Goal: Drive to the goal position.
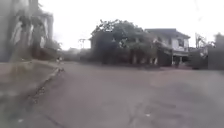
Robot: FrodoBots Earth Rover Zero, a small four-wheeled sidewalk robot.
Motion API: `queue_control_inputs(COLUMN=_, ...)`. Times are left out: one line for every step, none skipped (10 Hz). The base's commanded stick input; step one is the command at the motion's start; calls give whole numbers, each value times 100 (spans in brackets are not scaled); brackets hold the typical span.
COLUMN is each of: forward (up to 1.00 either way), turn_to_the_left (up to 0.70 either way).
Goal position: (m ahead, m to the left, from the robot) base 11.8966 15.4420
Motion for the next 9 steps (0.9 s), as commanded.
queue_control_inputs(forward=100, turn_to_the_left=23)
queue_control_inputs(forward=100, turn_to_the_left=40)
queue_control_inputs(forward=100, turn_to_the_left=40)
queue_control_inputs(forward=100, turn_to_the_left=29)
queue_control_inputs(forward=100, turn_to_the_left=0)
queue_control_inputs(forward=100, turn_to_the_left=0)
queue_control_inputs(forward=100, turn_to_the_left=0)
queue_control_inputs(forward=100, turn_to_the_left=0)
queue_control_inputs(forward=100, turn_to_the_left=0)
